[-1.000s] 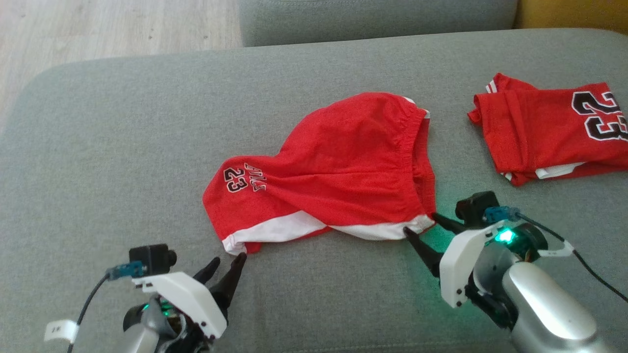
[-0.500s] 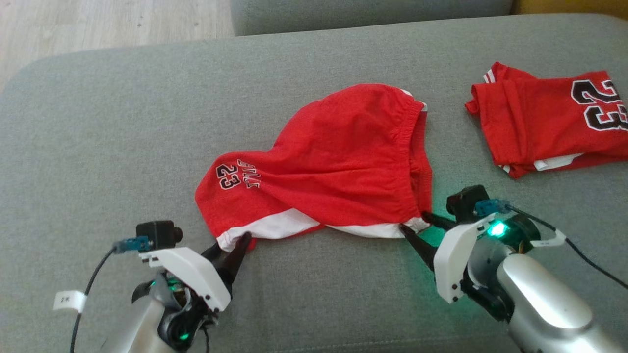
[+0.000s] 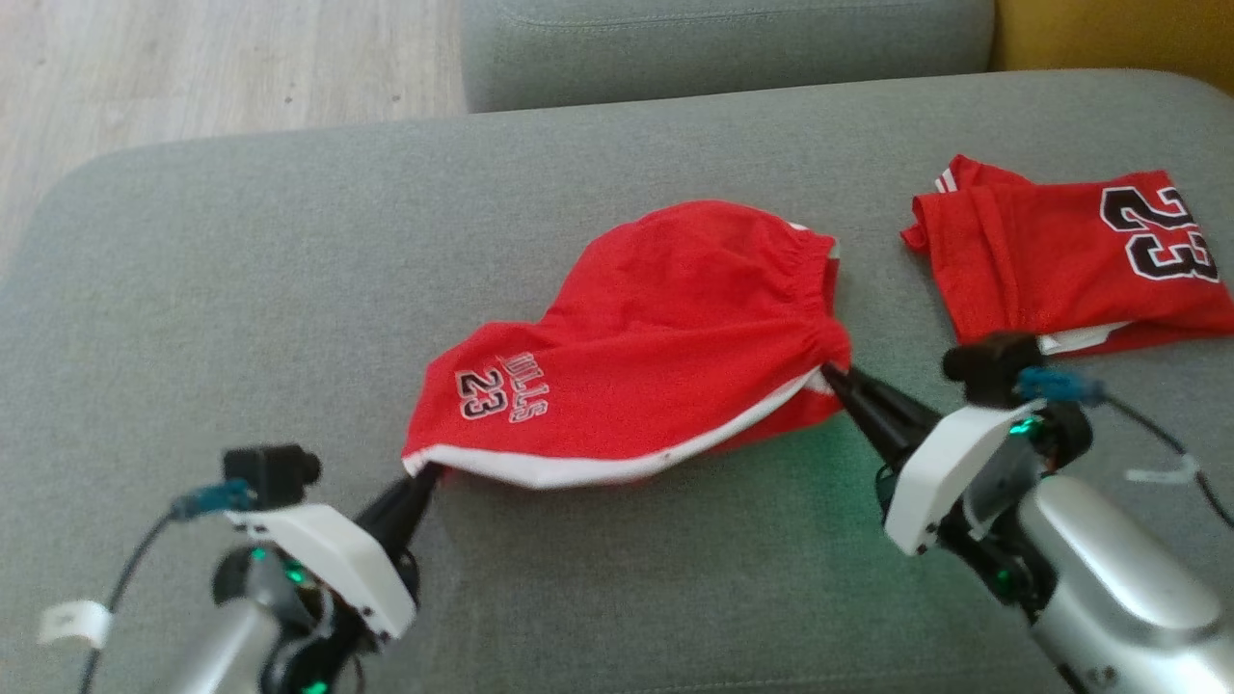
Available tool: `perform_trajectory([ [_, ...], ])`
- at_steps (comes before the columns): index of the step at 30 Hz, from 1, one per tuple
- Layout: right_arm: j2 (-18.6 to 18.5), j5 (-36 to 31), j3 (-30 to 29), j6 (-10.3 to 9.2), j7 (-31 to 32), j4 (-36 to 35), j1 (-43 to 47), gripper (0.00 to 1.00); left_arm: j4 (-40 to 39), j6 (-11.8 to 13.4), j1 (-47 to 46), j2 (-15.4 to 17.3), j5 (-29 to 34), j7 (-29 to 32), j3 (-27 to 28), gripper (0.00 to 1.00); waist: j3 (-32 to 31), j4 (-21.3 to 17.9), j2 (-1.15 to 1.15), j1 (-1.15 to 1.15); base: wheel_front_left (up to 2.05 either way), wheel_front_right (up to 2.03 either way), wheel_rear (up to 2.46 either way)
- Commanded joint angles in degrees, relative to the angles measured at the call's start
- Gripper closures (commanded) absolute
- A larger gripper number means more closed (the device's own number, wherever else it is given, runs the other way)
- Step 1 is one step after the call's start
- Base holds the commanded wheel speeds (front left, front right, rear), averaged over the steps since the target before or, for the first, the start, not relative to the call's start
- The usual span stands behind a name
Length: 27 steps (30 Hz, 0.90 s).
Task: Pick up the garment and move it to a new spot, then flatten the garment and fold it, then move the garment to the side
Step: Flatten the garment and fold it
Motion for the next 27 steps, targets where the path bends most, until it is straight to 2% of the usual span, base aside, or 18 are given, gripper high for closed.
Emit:
perform_trajectory([
  [1, -1.5, 1.5, -0.1, -0.04, -0.6, -2.7, -2.1, 1.0, -3.6, 0.0, -2.6, 2.9, 0.6, -0.1, 2.8, 1.0, 0.1, 0.1, 0.0, 0.0, 0.0, 0.0, 0.0],
  [6, -4.3, 6.9, 1.2, -0.04, 1.1, -6.9, -5.1, 1.0, -10.5, 0.5, -6.5, 7.8, 2.0, 4.6, 3.3, 1.0, 3.0, 0.5, 0.0, 0.0, 0.0, 0.0, 0.0],
  [11, -6.1, 10.5, 2.7, -0.04, 2.9, -9.1, -11.7, 1.0, -12.4, 0.4, -14.8, 10.0, 2.6, 10.2, 2.9, 1.0, 7.8, 1.0, 0.0, 0.0, 0.0, 0.0, 0.0],
  [14, -6.9, 13.1, 4.3, -0.04, 4.5, -9.3, -18.7, 1.0, -10.0, 0.2, -23.6, 10.6, 2.6, 13.5, 2.4, 1.0, 12.4, 1.3, 0.0, 0.0, 0.0, 0.0, 0.0],
  [17, -6.4, 16.9, 5.2, -0.04, 4.8, -7.6, -26.7, 1.0, -5.8, 0.1, -33.1, 9.2, -1.0, 15.5, 2.6, 1.0, 16.7, 1.7, 0.0, 0.0, 0.0, 0.0, 0.0],
  [19, -5.7, 19.1, 5.6, -0.04, 4.6, -5.7, -32.9, 1.0, -3.2, 0.0, -40.1, 9.4, -2.4, 16.5, 1.8, 1.0, 19.8, 1.7, 0.0, 0.0, 0.0, 0.0, 0.0],
  [22, -4.2, 20.3, 6.3, -0.04, 1.2, -2.5, -42.4, 1.0, 1.3, 0.0, -50.6, 9.6, -2.8, 15.2, 0.9, 1.0, 23.4, 1.8, 0.0, 0.0, 0.0, 0.0, 0.0],
  [27, -1.8, 20.0, 8.3, -0.04, -7.0, 2.8, -56.0, 1.0, 7.8, 0.0, -66.2, 8.1, -3.5, 9.4, 0.9, 1.0, 26.2, 1.8, 0.0, 0.0, 0.0, 0.0, 0.0],
])
